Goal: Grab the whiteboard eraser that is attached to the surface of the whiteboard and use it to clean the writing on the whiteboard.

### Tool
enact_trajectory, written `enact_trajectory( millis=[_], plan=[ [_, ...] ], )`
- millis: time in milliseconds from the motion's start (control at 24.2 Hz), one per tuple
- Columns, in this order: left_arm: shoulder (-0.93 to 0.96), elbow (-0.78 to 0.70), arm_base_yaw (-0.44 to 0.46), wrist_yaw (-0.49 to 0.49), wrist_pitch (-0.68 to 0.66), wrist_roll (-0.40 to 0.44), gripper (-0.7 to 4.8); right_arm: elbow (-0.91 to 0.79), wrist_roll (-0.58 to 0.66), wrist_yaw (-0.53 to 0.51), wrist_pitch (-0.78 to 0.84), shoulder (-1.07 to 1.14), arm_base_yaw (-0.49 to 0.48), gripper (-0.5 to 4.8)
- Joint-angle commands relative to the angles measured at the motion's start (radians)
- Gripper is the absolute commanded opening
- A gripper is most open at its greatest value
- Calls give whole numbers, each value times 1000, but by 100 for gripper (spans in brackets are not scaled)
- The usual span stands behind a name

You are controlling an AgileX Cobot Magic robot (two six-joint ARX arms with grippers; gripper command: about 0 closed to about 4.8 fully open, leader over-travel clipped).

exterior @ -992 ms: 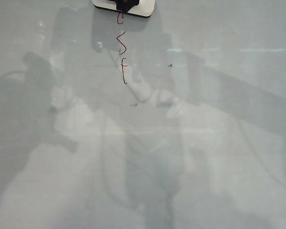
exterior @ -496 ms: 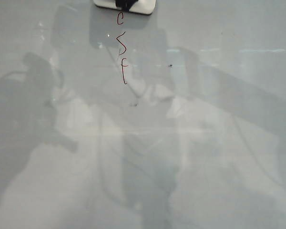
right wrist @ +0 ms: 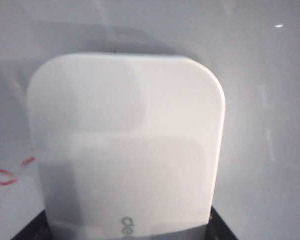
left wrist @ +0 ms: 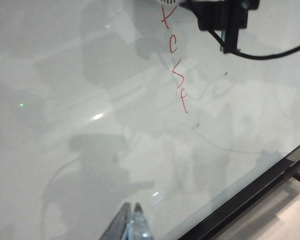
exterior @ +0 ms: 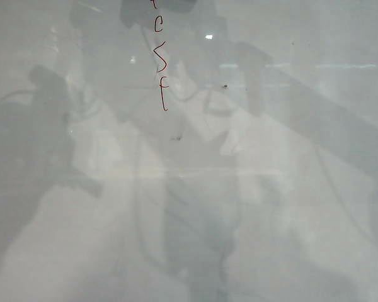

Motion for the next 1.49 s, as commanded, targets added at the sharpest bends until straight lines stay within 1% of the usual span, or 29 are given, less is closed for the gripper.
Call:
enact_trajectory(
  millis=[41,289,413,579,785,868,1157,1281,1364,1405,1488],
  plan=[
    [-1,2,-1,4,22,0,-2,1,92,-29,-61,33,-3,198],
    [-1,2,-1,3,35,0,-2,0,98,-73,-69,103,-3,198],
    [-1,2,-1,0,36,1,-2,-24,97,-112,-69,109,-13,198],
    [-1,2,-1,0,36,1,-2,-77,91,-110,-73,109,-31,198],
    [-1,2,-1,0,48,1,-2,-83,55,-95,-85,109,-53,198],
    [-1,2,-1,0,61,1,-2,-84,56,-117,-121,109,-75,197],
    [-1,2,-1,0,87,1,-2,-87,77,-255,-166,109,-150,188],
    [0,2,-1,0,108,1,-2,-107,98,-267,-182,109,-158,187],
    [6,2,-1,-5,110,1,-2,-143,98,-255,-183,109,-152,188],
    [7,2,-1,-24,110,2,-2,-168,100,-262,-182,109,-149,188],
    [6,2,-1,-31,110,5,-2,-210,99,-275,-148,109,-145,187]
  ],
)
